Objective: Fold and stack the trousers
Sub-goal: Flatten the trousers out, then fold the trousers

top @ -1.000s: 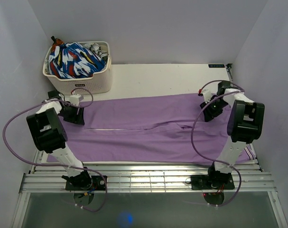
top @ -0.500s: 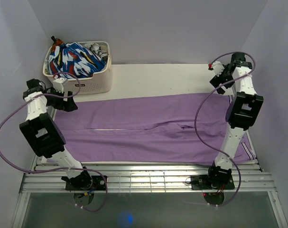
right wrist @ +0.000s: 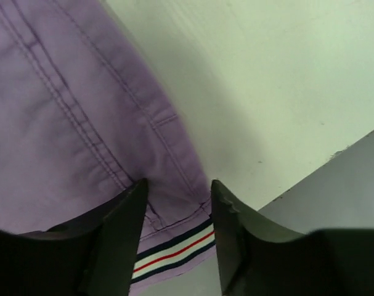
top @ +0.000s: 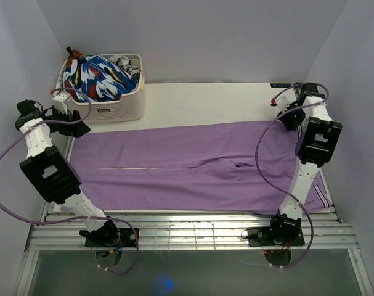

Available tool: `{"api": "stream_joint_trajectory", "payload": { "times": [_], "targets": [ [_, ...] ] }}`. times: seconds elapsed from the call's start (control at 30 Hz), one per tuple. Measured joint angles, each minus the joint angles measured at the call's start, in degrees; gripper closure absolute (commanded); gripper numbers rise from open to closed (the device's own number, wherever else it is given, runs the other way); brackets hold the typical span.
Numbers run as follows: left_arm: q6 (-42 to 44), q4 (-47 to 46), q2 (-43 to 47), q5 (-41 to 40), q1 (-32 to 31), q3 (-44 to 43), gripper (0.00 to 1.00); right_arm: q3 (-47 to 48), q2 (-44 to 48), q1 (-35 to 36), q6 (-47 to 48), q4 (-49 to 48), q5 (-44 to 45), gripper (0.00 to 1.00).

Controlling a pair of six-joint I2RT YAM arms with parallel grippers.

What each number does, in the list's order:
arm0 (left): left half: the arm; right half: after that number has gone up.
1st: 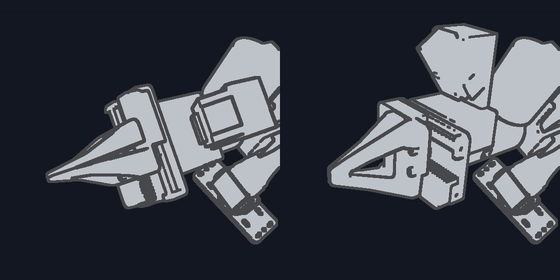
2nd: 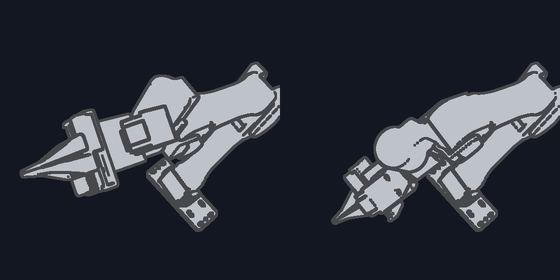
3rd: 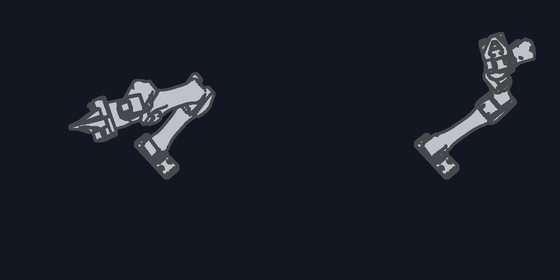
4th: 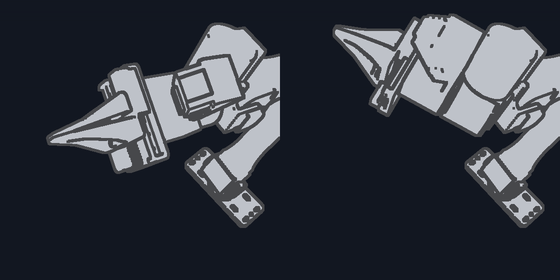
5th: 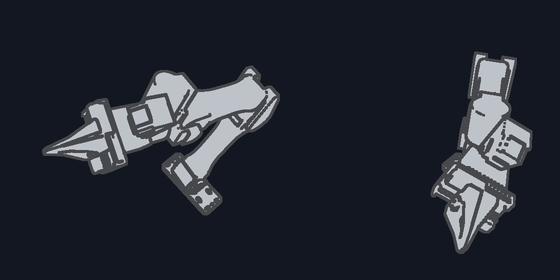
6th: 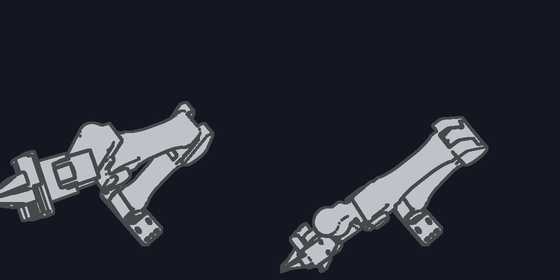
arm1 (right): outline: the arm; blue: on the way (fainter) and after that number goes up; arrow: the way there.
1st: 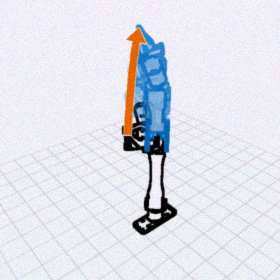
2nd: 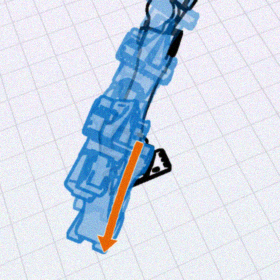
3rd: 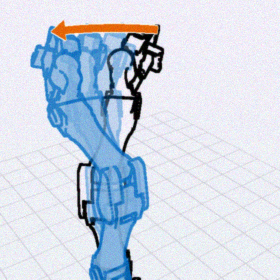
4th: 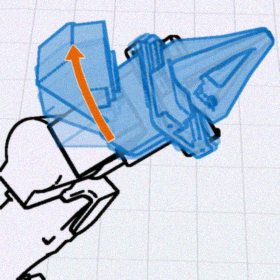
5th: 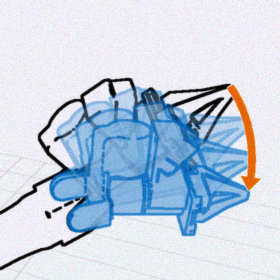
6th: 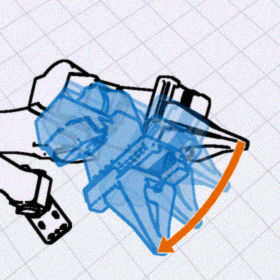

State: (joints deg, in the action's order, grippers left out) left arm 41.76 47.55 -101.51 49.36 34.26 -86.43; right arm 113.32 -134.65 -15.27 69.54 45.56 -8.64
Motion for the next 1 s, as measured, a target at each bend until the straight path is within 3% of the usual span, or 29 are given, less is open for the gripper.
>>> {"api": "stream_joint_trajectory", "payload": {
  "times": [0.23, 0.47, 0.7, 0.87, 1.0],
  "targets": [
    [2.58, -4.13, -10.38, 0.26, 0.11, -6.45, 0.14, -2.32, 1.18, 0.83, 3.23, 1.36, -0.46, 0.91],
    [3.41, -8.52, -18.78, -0.57, -0.02, -7.89, 0.12, -9.22, 5.14, 1.22, 9.49, -1.27, 0.09, 0.92],
    [1.55, -21.84, -19.04, -4.79, -0.28, -0.31, 0.10, -13.07, 7.54, 1.44, 12.02, -2.16, 0.17, 0.92],
    [3.50, -23.71, -21.64, -6.23, -0.39, -3.58, 0.08, -13.11, 7.56, 1.46, 12.35, -2.14, 0.33, 0.92],
    [6.86, -23.08, -24.85, -7.21, -0.72, -6.60, 0.13, -13.16, 7.58, 1.46, 12.37, -2.23, 0.44, 0.92]
  ]
}}
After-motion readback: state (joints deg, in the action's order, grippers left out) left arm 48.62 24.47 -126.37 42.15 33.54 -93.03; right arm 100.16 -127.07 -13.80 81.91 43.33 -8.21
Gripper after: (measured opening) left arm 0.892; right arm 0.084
